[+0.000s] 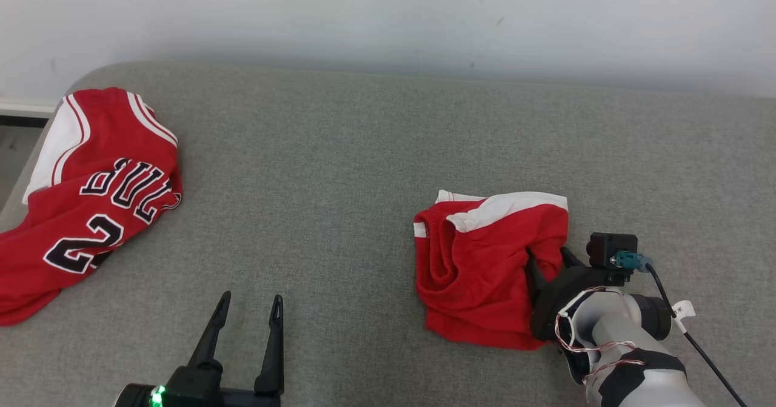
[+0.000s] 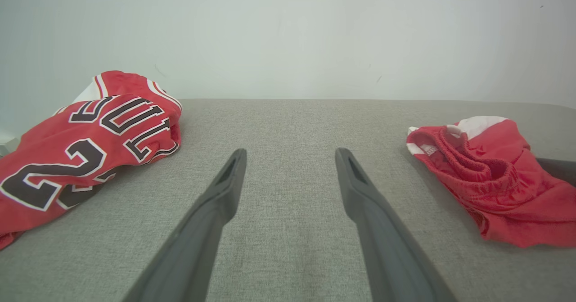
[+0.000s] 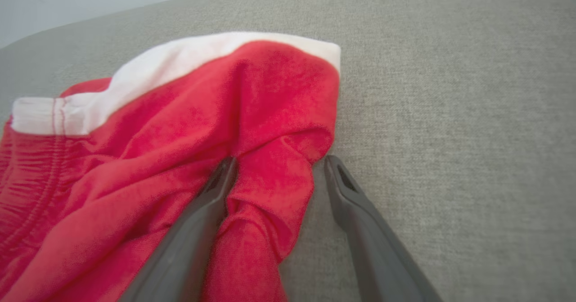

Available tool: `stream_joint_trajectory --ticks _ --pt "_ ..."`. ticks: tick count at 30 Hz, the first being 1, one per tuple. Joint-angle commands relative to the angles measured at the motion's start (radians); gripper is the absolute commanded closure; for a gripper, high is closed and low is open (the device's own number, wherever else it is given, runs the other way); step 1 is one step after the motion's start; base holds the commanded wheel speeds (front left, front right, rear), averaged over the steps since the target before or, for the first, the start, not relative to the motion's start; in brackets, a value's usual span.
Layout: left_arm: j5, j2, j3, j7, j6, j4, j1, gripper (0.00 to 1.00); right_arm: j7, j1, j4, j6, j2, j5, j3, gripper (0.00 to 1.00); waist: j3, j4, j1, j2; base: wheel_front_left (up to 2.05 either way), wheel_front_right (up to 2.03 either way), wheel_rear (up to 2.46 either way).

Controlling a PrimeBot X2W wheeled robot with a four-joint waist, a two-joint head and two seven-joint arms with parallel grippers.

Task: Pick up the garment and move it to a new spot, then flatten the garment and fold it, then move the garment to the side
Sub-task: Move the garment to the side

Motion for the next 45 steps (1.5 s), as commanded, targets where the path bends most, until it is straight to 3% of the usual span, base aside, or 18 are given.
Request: stream_joint_trajectory --ticks 1,3,4,5,8,16,31,45 --pt "-0.002 0.0 0.002 -0.003 0.001 0.002 -0.008 0.0 0.016 0.015 0.018 0.0 0.011 0.006 0.009 0.0 -0.003 -0.003 -0.0002 -0.0001 0.0 0.0 0.0" --pt "-0.004 0.001 0.006 -0.003 0.002 0.004 -0.002 0.0 0.039 0.024 0.026 0.0 0.017 0.022 0.024 0.0 -0.008 -0.009 -0.0002 -0.0001 0.0 0.0 0.0" --pt "-0.006 0.0 0.008 -0.003 0.002 0.005 0.0 0.0 0.047 0.027 0.027 0.0 0.02 0.03 0.033 0.55 -0.01 -0.012 -0.0002 -0.0001 0.0 0.0 0.0" --pt "-0.007 0.0 0.008 -0.003 0.002 0.006 0.002 0.0 0.049 0.028 0.026 0.0 0.022 0.038 0.042 0.98 -0.012 -0.015 -0.0002 -0.0001 0.0 0.0 0.0" --pt "-0.012 0.0 0.011 -0.003 0.003 0.006 0.004 0.0 0.035 0.02 0.014 0.0 0.014 0.056 0.08 1.0 -0.013 -0.027 -0.0002 -0.0001 0.0 0.0 0.0" --pt "-0.024 0.0 0.028 -0.003 0.009 -0.016 -0.003 0.0 0.057 -0.081 -0.05 -0.001 -0.088 0.045 0.206 1.0 0.034 -0.093 -0.0002 -0.0001 0.0 0.0 0.0" --pt "0.013 0.001 0.001 -0.003 -0.009 -0.047 -0.132 0.0 0.213 -0.271 -0.183 -0.001 -0.43 0.108 0.525 1.0 0.181 -0.164 -0.0002 -0.0001 0.0 0.0 0.0" --pt "0.066 0.002 -0.02 -0.003 -0.022 -0.114 -0.211 0.0 0.211 -0.442 -0.15 -0.001 -0.633 0.172 0.667 1.0 0.282 -0.146 -0.0002 -0.0001 0.0 0.0 0.0"
